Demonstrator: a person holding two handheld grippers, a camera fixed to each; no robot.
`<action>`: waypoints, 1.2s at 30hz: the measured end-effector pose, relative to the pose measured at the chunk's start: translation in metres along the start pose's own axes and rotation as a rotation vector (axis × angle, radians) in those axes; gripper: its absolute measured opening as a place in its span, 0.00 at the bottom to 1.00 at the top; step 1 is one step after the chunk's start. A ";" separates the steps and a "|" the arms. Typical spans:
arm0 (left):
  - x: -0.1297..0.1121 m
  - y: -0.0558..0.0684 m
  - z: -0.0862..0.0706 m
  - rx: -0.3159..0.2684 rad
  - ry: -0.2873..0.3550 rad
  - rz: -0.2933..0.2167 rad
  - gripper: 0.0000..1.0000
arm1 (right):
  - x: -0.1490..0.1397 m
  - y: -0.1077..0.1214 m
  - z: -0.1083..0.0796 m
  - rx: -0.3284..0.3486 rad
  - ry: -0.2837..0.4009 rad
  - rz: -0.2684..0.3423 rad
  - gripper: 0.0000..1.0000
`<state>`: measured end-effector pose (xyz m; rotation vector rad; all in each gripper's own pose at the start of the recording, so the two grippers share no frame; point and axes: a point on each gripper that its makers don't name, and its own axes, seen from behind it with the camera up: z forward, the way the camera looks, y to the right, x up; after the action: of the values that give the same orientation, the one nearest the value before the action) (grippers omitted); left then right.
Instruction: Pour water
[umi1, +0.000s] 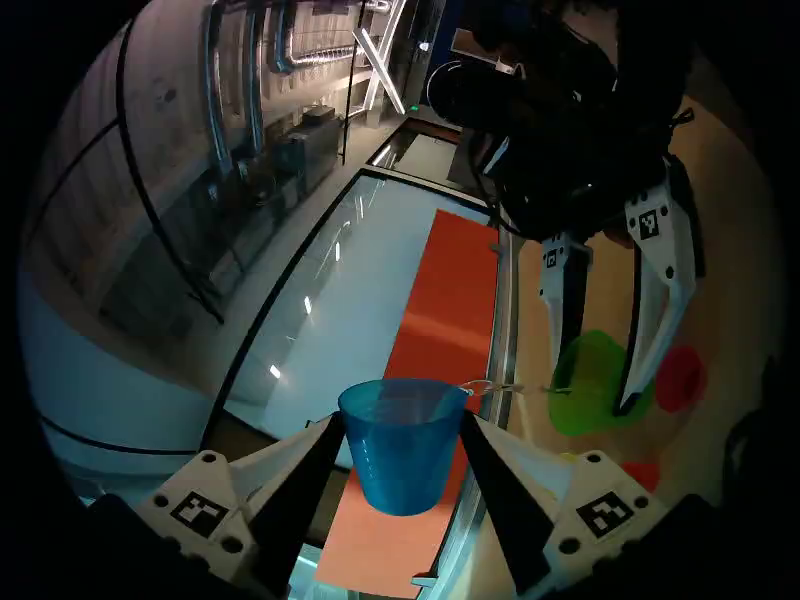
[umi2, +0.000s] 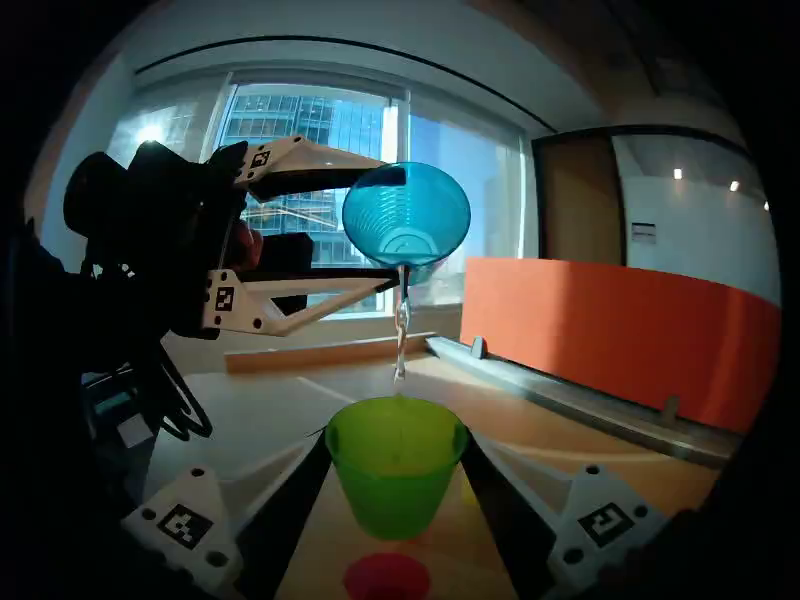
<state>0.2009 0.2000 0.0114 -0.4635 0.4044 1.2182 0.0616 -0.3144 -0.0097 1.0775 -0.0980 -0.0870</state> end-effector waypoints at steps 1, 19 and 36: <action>0.000 0.000 0.000 0.000 0.000 0.001 0.84 | 0.000 0.000 0.000 0.000 0.000 0.000 0.91; 0.009 -0.005 0.000 0.000 0.007 0.046 0.84 | 0.001 0.001 -0.001 -0.001 0.007 0.000 0.91; 0.011 -0.006 0.002 0.004 0.005 0.092 0.84 | 0.001 -0.001 -0.001 0.003 0.011 -0.007 0.91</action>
<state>0.2099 0.2080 0.0075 -0.4486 0.4366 1.3055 0.0623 -0.3139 -0.0112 1.0809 -0.0848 -0.0876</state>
